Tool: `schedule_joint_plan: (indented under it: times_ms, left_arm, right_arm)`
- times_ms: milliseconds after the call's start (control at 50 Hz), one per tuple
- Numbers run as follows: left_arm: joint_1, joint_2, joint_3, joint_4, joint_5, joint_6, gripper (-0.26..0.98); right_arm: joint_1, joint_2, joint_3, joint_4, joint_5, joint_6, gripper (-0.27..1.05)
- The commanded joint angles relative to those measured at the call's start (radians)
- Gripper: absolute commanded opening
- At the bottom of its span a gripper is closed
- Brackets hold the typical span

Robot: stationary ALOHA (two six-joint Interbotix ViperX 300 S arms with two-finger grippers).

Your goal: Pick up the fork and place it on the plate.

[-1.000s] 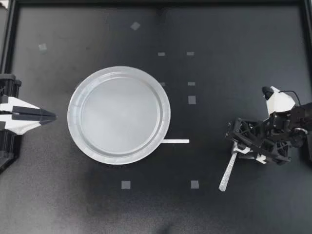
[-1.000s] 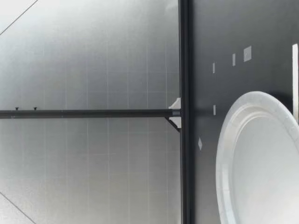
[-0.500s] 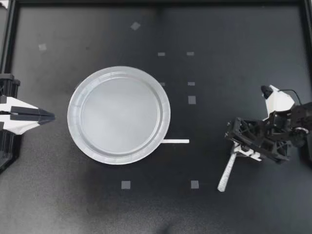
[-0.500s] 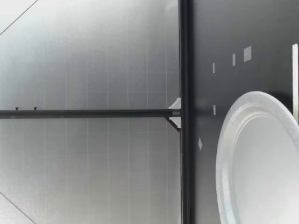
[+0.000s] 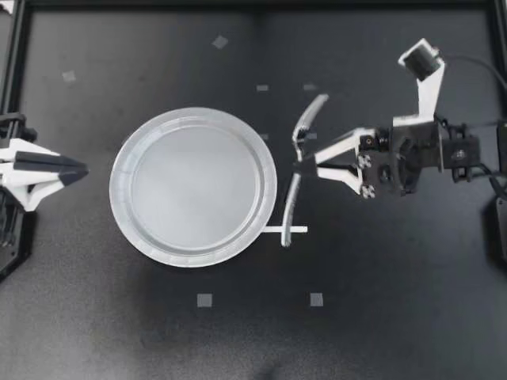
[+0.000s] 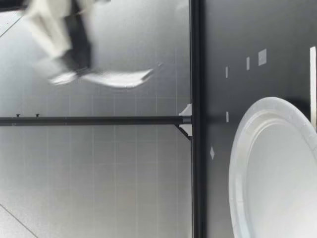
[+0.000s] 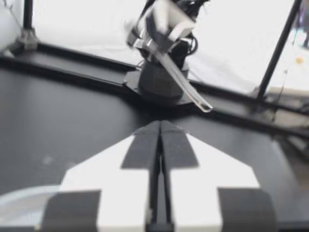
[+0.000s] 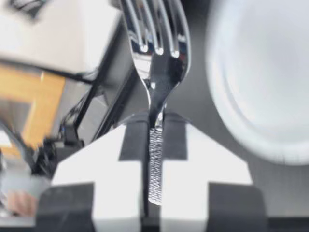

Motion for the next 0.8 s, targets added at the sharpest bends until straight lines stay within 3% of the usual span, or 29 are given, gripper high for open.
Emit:
schedule_joint_plan:
  times_ms: [0,120,280,520,780]
  left_arm:
    - [-0.002,0.083,-0.095,-0.015,0.049,-0.114,-0.01]
    - [-0.002,0.166,-0.178,-0.009,0.147,-0.189,0.02]
    - [-0.002,0.218,-0.199,-0.012,0.118,-0.207,0.2]
    - [-0.002,0.284,-0.19,-0.012,0.014,-0.23,0.75]
    - [-0.002,0.428,-0.222,-0.011,-0.06,-0.218,0.7]
  right_arm:
    - [-0.043,0.017,-0.04,-0.129,-0.109,-0.14,0.0]
    - [-0.08,0.06,-0.06,-0.127,-0.186,-0.321,0.0]
    - [-0.115,0.137,-0.12,-0.124,-0.325,-0.491,0.0]
    - [-0.164,0.262,-0.221,-0.12,-0.531,-0.554,0.0]
    - [-0.164,0.422,-0.371,-0.12,-0.614,-0.551,0.0]
